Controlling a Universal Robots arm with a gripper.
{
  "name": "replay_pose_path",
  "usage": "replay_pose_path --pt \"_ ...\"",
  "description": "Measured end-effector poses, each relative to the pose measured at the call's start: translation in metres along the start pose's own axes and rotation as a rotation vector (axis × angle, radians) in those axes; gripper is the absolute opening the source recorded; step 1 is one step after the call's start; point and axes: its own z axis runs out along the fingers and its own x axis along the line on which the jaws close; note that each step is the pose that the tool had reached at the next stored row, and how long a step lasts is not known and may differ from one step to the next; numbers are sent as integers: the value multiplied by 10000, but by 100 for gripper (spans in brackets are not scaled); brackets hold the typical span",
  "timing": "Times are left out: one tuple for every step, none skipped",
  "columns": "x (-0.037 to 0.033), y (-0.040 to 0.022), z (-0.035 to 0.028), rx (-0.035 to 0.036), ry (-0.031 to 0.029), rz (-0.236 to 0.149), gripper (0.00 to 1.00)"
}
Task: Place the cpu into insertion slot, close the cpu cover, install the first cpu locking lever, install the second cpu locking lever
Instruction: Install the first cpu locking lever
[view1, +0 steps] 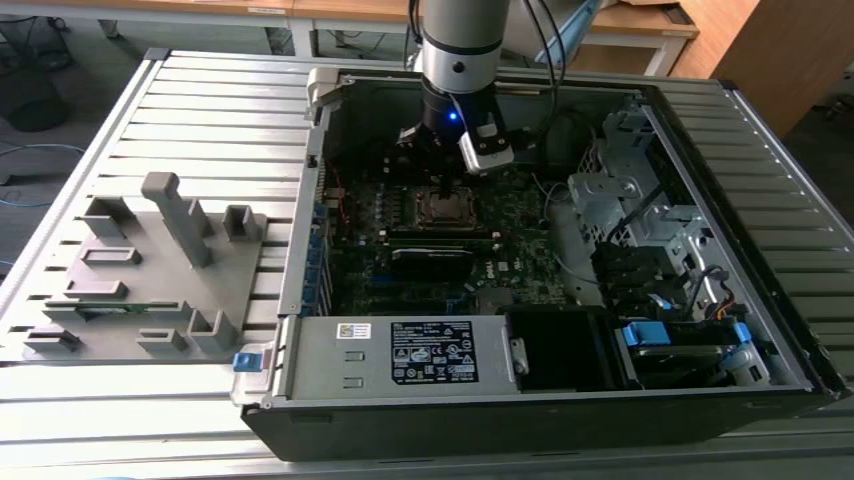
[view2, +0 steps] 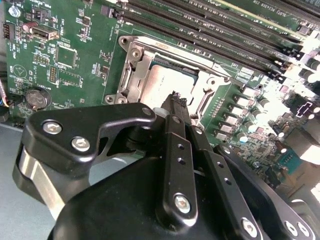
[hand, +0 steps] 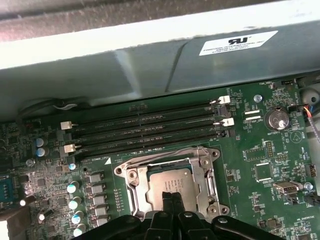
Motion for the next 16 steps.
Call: replay_pose_path --pt "0 0 1 0 16 1 10" --pt "0 1 1 3 34 1 10" --pt "0 0 1 7 52 1 10" --pt "-2 1 2 6 51 2 10" --pt "-8 2 2 5 51 1 10" --pt "-18 4 3 5 51 1 10" --pt "-26 5 3 6 51 1 10" --pt "-28 6 3 5 51 1 10" --pt "-28 6 3 5 52 0 10" --pt "-28 6 3 6 52 -18 10" --pt "-29 6 3 4 54 -87 10" --pt "-29 6 3 2 56 -158 10" --pt "-29 6 3 0 58 -208 10" --pt "-29 6 3 0 58 -225 10" --pt "-29 6 3 0 58 -225 10" --pt "-29 6 2 0 59 -236 10"
